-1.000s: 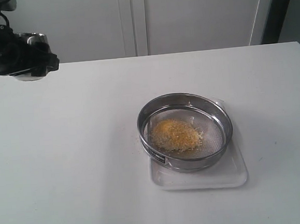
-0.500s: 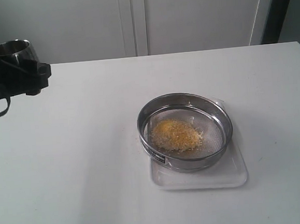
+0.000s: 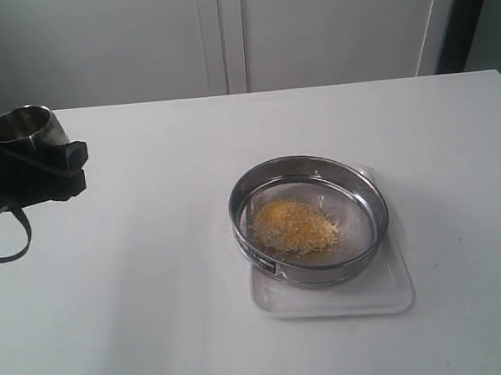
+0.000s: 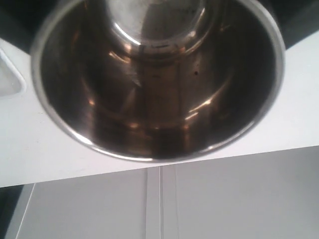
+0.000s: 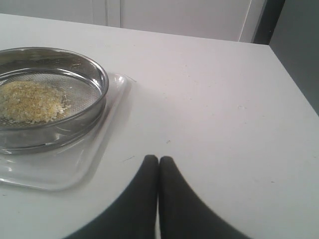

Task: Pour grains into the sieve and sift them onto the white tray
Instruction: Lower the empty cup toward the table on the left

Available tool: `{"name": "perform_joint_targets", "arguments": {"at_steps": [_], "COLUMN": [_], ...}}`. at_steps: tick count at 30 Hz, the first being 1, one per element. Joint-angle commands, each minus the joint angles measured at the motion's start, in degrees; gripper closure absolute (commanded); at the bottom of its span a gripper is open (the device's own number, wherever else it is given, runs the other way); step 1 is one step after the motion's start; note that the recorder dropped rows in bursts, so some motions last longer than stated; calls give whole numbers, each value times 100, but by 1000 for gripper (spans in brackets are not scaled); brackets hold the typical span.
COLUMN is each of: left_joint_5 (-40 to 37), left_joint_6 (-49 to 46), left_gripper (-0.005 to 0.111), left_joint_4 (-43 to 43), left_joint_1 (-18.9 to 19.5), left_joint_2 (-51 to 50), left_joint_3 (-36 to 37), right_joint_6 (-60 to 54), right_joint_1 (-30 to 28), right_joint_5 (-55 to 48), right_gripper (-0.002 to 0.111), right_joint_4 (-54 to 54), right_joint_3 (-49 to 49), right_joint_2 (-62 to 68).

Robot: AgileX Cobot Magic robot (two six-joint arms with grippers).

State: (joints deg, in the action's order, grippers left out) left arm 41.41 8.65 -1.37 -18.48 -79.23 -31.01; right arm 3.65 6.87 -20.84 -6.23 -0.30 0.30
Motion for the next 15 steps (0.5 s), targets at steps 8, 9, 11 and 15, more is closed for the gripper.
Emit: {"name": "perform_joint_targets", "arguments": {"at_steps": [8, 9, 11, 15], "left_joint_5": [914, 947, 971, 990], "left_joint_6": [58, 58, 58, 58], "left_gripper": [107, 107, 107, 107], "left_joint_4": [10, 10, 10, 10], "left_joint_1": [13, 13, 13, 13], "left_joint_2": [-1437, -1572, -1839, -2304], "left_joint_3": [-484, -592, -817, -1189], "right_joint_6": [8, 8, 8, 8], "right_joint_1": [6, 6, 6, 6], "right_joint_5": [79, 79, 79, 79], "right_gripper": [108, 108, 108, 108], "right_joint_4": [19, 19, 19, 19], "right_joint_3": [30, 30, 30, 30], "right_joint_2": [-30, -30, -30, -30]}}
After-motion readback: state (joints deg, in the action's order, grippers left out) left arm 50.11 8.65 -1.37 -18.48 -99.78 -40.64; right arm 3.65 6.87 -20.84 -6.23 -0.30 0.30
